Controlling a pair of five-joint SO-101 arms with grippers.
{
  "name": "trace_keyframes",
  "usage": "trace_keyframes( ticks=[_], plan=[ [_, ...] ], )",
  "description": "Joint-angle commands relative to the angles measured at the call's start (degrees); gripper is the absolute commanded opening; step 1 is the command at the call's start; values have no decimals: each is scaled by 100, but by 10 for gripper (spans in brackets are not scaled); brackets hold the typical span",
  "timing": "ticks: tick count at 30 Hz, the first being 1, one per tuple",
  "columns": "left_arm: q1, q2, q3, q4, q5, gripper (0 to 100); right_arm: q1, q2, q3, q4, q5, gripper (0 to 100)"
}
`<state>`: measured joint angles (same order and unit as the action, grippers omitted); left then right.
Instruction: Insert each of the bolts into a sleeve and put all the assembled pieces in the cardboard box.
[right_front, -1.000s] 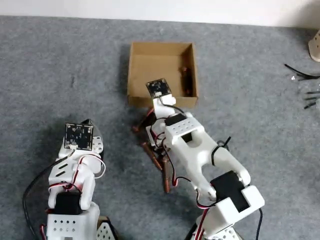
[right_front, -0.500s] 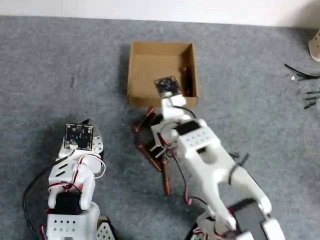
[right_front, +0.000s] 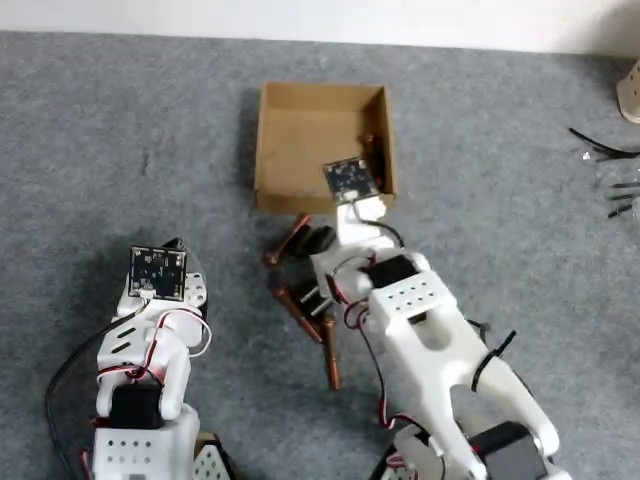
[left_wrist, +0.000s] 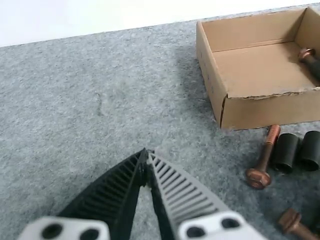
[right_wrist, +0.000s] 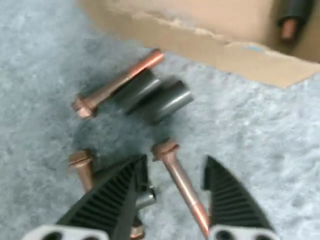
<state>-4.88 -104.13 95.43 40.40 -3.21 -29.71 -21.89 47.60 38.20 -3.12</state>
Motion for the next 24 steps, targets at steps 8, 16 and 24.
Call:
trace_keyframes(
  ticks=[8,16,24],
  plan=[
    [-13,-57,-101,-97,-18,7,-1024,-198,-13,-119,-141,210],
    [-13,-57,-110,-97,-18,7,-1165,-198,-13,-145,-2426,210],
    [-22,-57,-119,-97,-18,7,-1226,-180,4,-145,-4387,210]
  ],
)
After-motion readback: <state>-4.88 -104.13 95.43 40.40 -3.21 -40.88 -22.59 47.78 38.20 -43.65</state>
